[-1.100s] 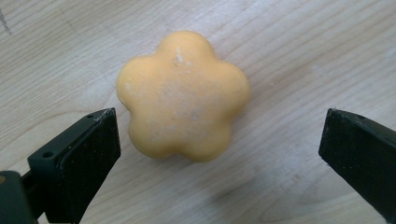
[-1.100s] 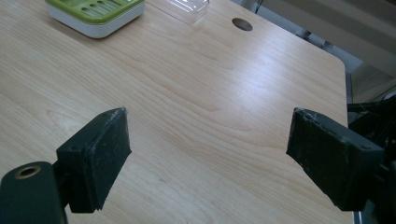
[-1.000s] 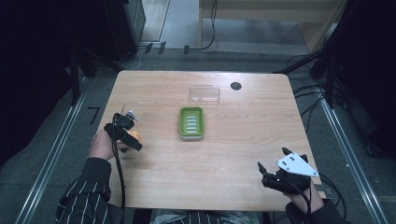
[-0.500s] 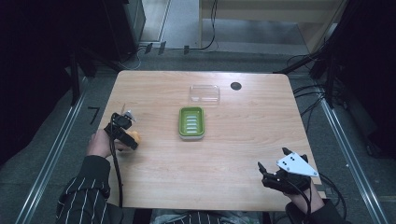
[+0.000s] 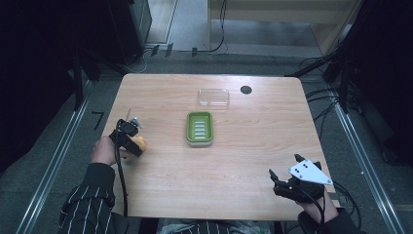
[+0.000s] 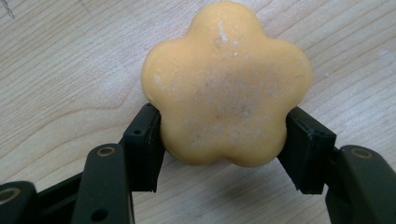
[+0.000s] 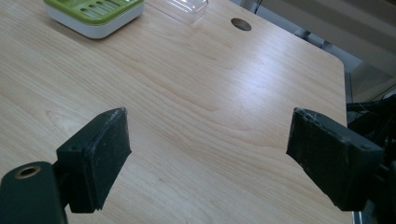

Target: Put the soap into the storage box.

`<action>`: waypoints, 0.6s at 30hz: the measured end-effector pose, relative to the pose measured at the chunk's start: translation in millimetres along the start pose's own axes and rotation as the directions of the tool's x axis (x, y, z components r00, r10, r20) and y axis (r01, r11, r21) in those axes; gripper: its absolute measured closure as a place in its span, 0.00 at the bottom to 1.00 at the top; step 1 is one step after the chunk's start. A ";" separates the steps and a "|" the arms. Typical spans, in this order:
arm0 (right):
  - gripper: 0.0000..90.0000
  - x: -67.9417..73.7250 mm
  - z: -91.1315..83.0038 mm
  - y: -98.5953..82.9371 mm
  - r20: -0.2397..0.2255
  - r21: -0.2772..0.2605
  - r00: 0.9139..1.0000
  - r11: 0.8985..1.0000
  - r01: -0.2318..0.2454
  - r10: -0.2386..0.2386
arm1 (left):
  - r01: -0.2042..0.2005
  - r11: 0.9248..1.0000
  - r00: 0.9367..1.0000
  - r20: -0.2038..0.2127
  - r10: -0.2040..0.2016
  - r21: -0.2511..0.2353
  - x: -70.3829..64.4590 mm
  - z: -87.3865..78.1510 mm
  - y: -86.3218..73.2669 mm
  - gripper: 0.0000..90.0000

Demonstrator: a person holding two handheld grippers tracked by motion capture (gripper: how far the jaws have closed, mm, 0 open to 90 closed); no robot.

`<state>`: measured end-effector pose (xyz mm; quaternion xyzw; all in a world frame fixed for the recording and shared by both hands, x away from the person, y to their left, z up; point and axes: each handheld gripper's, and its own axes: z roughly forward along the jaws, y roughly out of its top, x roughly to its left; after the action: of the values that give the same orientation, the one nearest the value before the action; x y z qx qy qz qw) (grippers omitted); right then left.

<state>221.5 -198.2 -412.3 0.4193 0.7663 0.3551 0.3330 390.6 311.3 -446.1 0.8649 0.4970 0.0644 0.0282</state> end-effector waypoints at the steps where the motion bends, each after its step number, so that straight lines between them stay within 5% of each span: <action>1: 0.15 0.0 0.0 0.0 0.000 0.000 1.000 1.000 0.000 0.000 | 0.000 1.000 1.000 0.000 0.000 0.000 0.0 0.0 0.0 0.44; 18: 0.15 0.1 -0.3 0.1 0.002 -0.002 1.000 1.000 -0.002 0.002 | 0.016 1.000 1.000 0.004 -0.016 -0.007 0.7 -6.4 -2.6 0.44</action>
<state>221.2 -198.2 -412.0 0.4200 0.7653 0.3557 0.3338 387.9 313.1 -440.0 0.8610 0.5034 0.0640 0.0327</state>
